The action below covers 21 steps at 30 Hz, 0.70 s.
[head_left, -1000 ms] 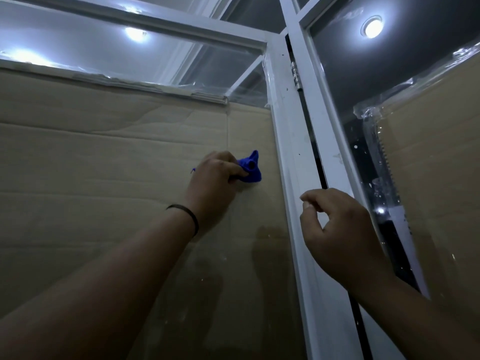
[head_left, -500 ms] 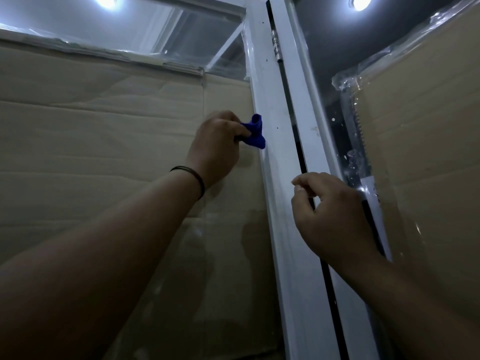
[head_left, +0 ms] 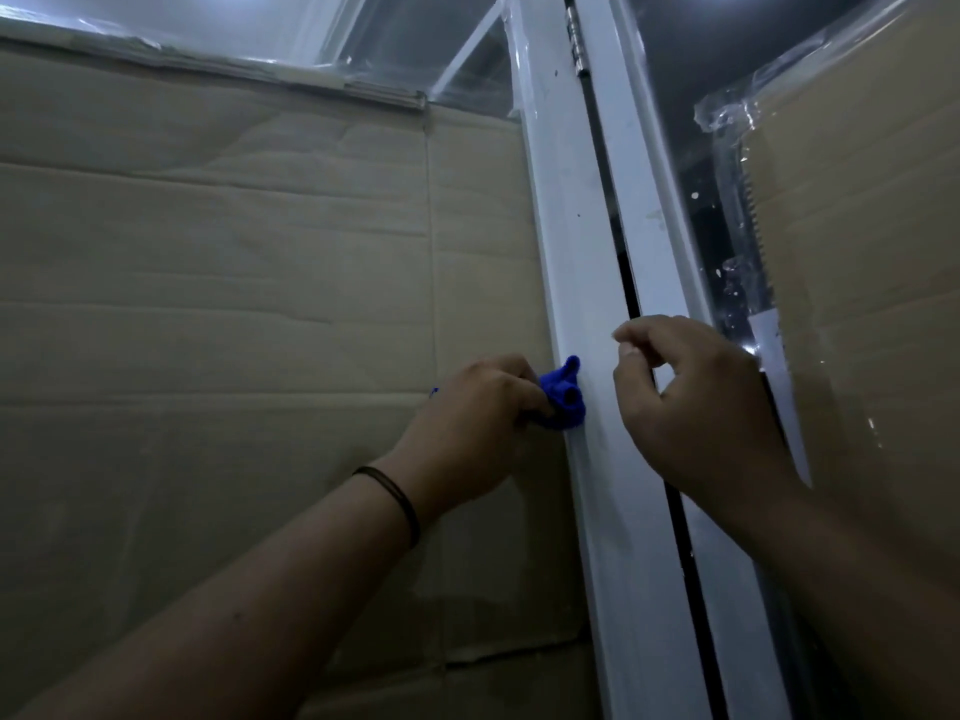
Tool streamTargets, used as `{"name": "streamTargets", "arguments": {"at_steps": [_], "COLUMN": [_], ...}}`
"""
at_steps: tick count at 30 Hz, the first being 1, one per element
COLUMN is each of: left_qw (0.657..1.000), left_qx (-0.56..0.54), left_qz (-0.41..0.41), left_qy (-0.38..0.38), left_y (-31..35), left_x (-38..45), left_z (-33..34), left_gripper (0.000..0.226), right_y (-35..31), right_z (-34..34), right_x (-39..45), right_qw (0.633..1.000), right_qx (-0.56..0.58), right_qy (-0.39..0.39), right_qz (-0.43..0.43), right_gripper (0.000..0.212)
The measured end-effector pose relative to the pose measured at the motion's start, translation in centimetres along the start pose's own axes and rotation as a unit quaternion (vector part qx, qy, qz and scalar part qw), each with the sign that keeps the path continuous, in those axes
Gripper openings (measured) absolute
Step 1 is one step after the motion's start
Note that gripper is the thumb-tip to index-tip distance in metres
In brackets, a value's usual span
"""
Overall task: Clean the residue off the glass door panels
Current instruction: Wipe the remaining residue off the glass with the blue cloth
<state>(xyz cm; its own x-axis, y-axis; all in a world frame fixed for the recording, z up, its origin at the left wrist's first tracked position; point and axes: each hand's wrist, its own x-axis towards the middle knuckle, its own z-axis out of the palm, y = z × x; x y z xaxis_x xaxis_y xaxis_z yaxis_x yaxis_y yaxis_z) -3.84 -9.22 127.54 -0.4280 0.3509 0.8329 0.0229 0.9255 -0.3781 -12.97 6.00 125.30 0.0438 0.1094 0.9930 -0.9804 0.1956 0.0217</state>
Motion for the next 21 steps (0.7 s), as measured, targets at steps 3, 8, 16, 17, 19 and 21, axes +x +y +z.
{"name": "streamTargets", "arguments": {"at_steps": [3, 8, 16, 17, 19, 21], "left_qw": [0.994, 0.981, 0.991, 0.993, 0.997, 0.987], "left_qx": [0.014, 0.103, 0.075, 0.060, 0.001, -0.095], "left_qz": [-0.023, -0.079, 0.016, 0.029, 0.009, -0.083], "left_qy": [0.104, 0.147, 0.112, 0.097, 0.072, 0.096], "left_y": [-1.7, -6.3, -3.3, -3.0, -2.2, -1.5], "left_x": [0.7, 2.9, -2.0, -2.7, -3.9, -5.2], "left_z": [-3.4, -7.9, -2.8, -2.3, -1.5, -1.3], "left_gripper": [0.024, 0.020, 0.020, 0.020, 0.021, 0.023], "right_y": [-0.8, -1.7, -2.2, -2.4, -3.0, -3.8], "right_z": [0.0, 0.9, 3.1, 3.2, 3.1, 2.8], "right_x": [0.6, 0.9, -1.6, -1.9, -2.4, -2.9], "right_qw": [1.000, 1.000, 0.999, 0.999, 0.998, 0.995], "right_qx": [0.008, 0.021, 0.034, 0.032, 0.030, 0.050], "right_qy": [0.002, -0.002, -0.015, -0.018, -0.022, -0.030], "right_qz": [-0.007, -0.007, 0.023, 0.029, 0.047, 0.083], "right_gripper": [0.018, 0.017, 0.015, 0.014, 0.014, 0.014]}}
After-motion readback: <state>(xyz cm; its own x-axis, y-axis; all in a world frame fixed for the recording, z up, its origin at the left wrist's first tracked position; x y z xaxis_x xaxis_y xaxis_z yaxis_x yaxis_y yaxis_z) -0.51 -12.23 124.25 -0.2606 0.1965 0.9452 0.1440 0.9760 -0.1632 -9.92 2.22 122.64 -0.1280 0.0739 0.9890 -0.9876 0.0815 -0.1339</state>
